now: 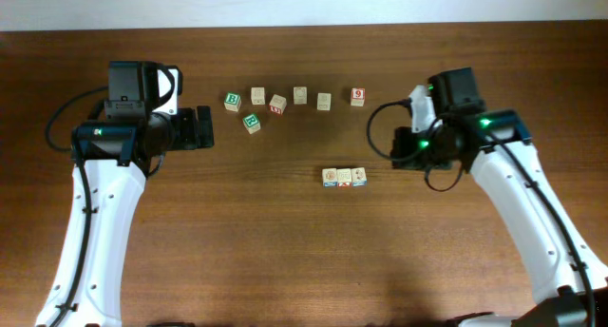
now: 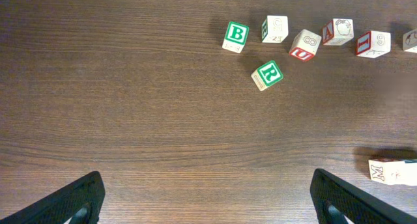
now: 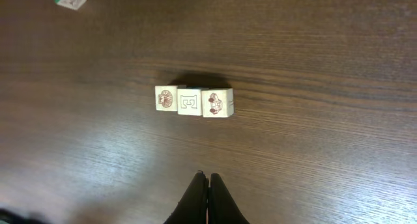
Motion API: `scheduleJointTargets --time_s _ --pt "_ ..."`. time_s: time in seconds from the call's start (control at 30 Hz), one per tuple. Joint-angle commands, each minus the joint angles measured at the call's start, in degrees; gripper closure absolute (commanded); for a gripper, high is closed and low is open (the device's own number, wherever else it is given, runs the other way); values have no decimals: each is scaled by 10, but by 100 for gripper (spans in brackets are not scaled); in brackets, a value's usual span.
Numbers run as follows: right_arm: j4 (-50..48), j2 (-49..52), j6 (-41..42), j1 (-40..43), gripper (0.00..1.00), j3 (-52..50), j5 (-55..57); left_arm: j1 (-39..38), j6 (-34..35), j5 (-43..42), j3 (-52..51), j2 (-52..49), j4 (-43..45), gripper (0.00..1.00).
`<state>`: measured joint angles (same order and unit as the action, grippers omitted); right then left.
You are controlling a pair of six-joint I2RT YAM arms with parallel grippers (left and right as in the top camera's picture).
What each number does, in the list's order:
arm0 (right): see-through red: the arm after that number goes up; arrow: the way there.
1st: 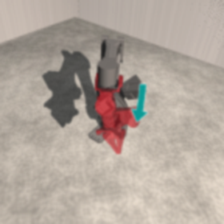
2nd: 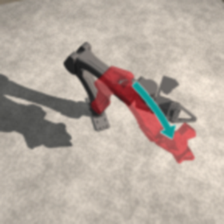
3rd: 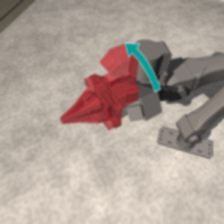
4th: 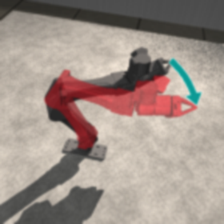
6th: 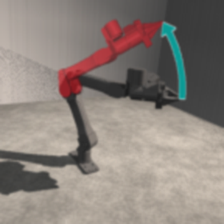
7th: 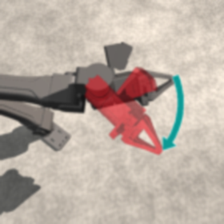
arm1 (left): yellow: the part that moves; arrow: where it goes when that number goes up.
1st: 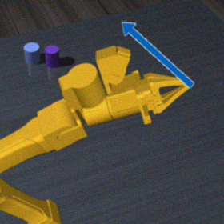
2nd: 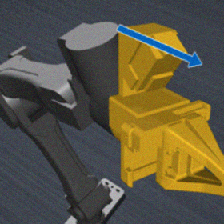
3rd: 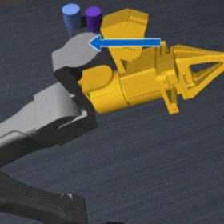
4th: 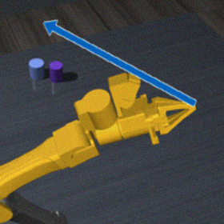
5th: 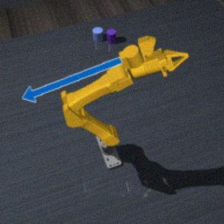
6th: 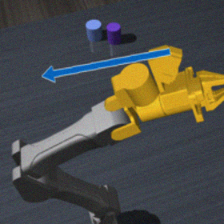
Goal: Rotate 3 blocks
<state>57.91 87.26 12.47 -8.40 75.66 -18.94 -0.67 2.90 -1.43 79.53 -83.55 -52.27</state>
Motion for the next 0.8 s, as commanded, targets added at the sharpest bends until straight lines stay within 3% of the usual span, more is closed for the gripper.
scheduleJointTargets --time_s 0.0,0.17,0.5,0.53,0.63,0.73,0.77 --pt "9 -11 -19 38 96 11 -36 1 8 2 10 -1 1 1" --pt "22 -5 -46 49 96 10 -36 1 8 -13 10 -1 9 1" --pt "8 50 -48 49 95 1 -34 1 8 -172 10 -1 -3 1" --pt "8 58 -48 49 95 1 -34 1 8 -186 10 -1 -3 10" --pt "7 76 -48 49 96 1 -34 -6 20 -202 8 -1 -3 71" --pt "2 95 -48 48 96 1 -34 -23 34 -202 8 -7 -3 99" --pt "-1 103 -48 48 95 1 -34 -33 35 -201 8 -16 -3 100"
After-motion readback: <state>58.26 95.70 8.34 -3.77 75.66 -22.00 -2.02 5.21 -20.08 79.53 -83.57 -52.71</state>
